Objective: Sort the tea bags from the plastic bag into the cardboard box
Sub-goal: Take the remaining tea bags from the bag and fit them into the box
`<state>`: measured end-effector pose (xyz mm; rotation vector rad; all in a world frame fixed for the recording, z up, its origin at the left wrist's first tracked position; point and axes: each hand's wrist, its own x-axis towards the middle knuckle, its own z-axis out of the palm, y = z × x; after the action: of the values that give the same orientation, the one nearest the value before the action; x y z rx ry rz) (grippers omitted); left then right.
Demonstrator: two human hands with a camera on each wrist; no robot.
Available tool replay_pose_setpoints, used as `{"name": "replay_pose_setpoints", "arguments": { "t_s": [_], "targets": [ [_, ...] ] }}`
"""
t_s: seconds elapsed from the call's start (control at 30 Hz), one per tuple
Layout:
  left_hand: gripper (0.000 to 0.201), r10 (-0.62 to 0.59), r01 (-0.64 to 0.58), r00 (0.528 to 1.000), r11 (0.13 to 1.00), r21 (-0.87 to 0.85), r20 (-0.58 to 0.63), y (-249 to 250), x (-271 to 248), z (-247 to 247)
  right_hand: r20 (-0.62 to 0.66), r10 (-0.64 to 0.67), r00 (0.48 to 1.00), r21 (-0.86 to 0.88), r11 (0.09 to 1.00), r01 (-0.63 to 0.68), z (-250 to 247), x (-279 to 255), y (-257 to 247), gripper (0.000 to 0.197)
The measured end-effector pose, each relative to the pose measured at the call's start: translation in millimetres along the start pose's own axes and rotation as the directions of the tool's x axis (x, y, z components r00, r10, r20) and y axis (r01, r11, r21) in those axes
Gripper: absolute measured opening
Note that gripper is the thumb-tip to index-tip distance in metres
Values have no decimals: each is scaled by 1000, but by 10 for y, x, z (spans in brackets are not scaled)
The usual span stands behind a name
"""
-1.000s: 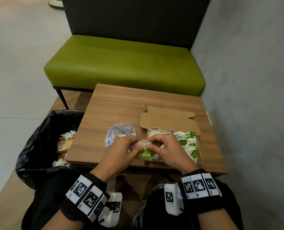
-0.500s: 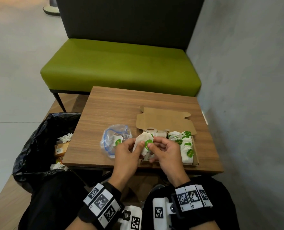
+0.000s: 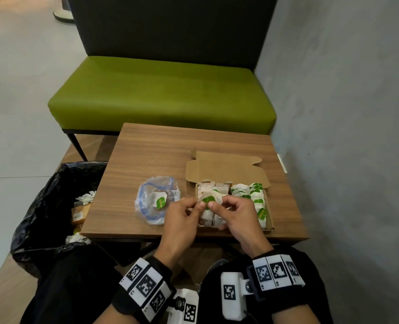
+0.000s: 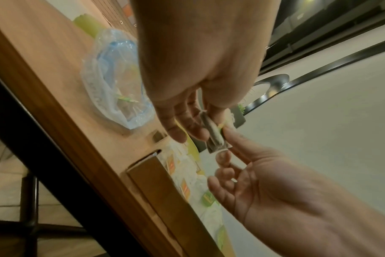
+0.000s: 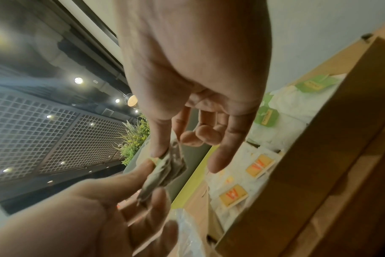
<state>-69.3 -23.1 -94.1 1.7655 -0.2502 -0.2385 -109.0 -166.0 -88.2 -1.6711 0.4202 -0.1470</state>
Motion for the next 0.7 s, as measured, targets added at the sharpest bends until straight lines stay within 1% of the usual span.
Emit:
{"name": "replay_pose_setpoints", "arguments": {
  "t_s": [0.07,0.13,0.2,0.27,0.3,0.33,0.37,0.47,0.5,0.57,0.63,0.7],
  "targets": [
    [14,6,-6,1000,1000,-9,14,17,13,2,22,-20,1000,-56,998,21,-90,24,3,5],
    [12,-6,4,999,999,42,33,-20,37,16,6,-62,998,-141,988,63,-217,78,10,6],
    [25,-22,12,998,984,176,54,-103,54,22,-83,-89,993,-267,962,64,-397,168,34,10],
    [32,-39,7,994,952,306,97,-175,42,11,-202,-78,976,-425,905,-15,-610,267,93,13],
    [33,-45,-3,991,934,356,124,-195,26,8,-234,-50,971,-491,868,-74,-710,313,134,13],
    [34,-45,-18,988,917,399,149,-218,12,8,-229,-4,973,-536,835,-123,-789,348,165,13],
    [35,-44,-35,984,901,432,171,-230,0,6,-191,51,980,-562,813,-152,-844,378,192,13],
    [36,-37,-63,980,875,480,196,-248,-4,9,-6,179,984,-611,778,-145,-875,422,225,11],
    [37,-43,-61,979,872,485,200,-254,4,10,20,199,980,-634,760,-142,-862,431,223,10],
    [37,-51,-60,977,867,495,207,-258,20,11,6,198,980,-688,712,-139,-834,459,238,9],
    [37,-52,-64,976,862,502,213,-263,29,13,-31,164,986,-752,646,-132,-807,486,261,12],
    [38,-52,-66,975,862,503,216,-268,28,13,-73,118,990,-792,597,-129,-782,502,274,10]
  ]
}}
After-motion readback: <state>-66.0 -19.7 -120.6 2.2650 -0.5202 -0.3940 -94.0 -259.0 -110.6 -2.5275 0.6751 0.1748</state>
